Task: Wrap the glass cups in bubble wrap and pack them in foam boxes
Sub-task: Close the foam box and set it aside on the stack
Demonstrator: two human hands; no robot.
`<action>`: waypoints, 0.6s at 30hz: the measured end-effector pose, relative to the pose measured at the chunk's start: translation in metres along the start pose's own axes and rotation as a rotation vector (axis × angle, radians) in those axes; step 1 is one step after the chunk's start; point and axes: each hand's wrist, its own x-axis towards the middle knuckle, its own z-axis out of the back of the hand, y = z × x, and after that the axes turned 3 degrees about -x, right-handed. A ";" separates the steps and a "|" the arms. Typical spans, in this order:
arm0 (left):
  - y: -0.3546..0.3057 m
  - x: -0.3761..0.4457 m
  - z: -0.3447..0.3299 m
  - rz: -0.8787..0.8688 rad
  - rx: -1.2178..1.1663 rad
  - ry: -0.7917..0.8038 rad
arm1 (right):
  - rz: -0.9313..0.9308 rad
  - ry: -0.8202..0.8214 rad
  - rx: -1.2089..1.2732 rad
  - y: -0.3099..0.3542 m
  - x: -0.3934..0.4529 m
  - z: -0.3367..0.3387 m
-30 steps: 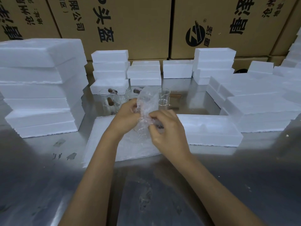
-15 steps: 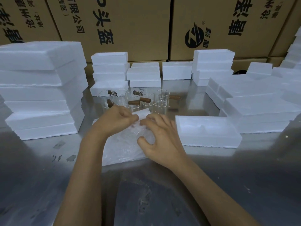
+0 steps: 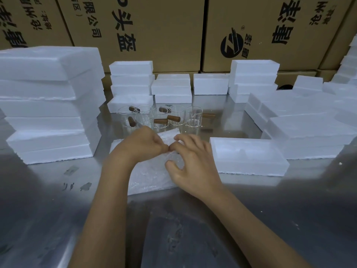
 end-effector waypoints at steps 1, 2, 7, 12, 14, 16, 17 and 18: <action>0.000 -0.002 0.002 -0.033 -0.022 -0.065 | 0.005 0.012 -0.030 0.001 0.000 -0.001; -0.001 -0.003 0.003 -0.056 -0.043 -0.107 | 0.005 0.020 -0.052 0.002 0.001 -0.002; -0.002 -0.003 0.004 0.024 0.033 0.006 | -0.003 0.031 -0.077 0.001 0.002 -0.003; -0.005 -0.002 0.001 0.121 0.071 0.108 | -0.102 -0.021 0.220 -0.002 0.001 0.005; -0.006 -0.004 0.001 0.135 0.081 0.113 | -0.173 -0.082 0.302 -0.007 0.004 0.012; -0.006 -0.005 0.000 0.117 0.083 0.112 | -0.217 -0.112 0.317 -0.014 0.009 0.018; -0.007 -0.006 0.000 0.103 0.087 0.099 | -0.234 -0.124 0.320 -0.018 0.010 0.021; -0.007 -0.007 -0.001 0.089 0.081 0.072 | -0.257 -0.146 0.329 -0.021 0.011 0.025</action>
